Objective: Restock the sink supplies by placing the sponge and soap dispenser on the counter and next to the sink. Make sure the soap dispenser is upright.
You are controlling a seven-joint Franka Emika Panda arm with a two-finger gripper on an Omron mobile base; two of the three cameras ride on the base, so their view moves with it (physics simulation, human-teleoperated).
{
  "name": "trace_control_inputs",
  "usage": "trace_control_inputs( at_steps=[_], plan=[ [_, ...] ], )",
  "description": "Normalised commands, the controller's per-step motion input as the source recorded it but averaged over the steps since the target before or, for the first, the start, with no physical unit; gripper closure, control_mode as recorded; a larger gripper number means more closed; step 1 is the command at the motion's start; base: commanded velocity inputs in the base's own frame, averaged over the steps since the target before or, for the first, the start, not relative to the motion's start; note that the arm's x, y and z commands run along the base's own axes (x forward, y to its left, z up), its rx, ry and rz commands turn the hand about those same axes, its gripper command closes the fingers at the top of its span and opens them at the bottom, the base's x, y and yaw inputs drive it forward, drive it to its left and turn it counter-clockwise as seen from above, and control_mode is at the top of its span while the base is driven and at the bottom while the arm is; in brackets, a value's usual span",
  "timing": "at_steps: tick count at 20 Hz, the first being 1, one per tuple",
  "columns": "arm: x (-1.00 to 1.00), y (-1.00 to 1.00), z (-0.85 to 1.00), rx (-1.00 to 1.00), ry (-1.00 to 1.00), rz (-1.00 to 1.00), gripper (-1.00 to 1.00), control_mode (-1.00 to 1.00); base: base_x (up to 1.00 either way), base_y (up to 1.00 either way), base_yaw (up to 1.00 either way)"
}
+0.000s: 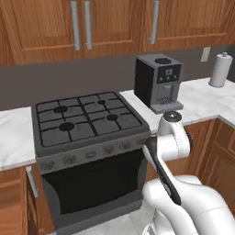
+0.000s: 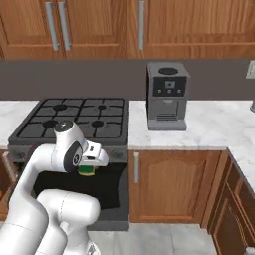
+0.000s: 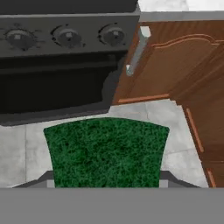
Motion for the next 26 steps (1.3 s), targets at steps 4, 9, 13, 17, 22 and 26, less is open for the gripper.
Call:
trace_control_inputs(
  at_steps=[4, 9, 13, 17, 22, 26],
  plan=[
    [0.0, 0.0, 0.0, 0.0, 0.0, 0.0, 1.0, 1.0, -0.14, 0.0, -0.93],
    [0.0, 0.0, 0.0, 0.0, 0.0, 0.0, 1.0, 1.0, -0.01, -0.02, -0.93],
    [0.0, 0.0, 0.0, 0.0, 0.0, 0.0, 1.0, 1.0, 0.0, -0.08, -0.92],
    [0.0, 0.0, 0.0, 0.0, 0.0, 0.0, 1.0, 1.0, 0.0, -0.09, -0.89],
    [0.0, 0.0, 0.0, 0.0, 0.0, 0.0, 1.0, 1.0, 0.29, -0.03, -0.77],
    [0.0, 0.0, 0.0, 0.0, 0.0, 0.0, 1.0, 1.0, 0.79, 0.14, -0.46]
  ],
)
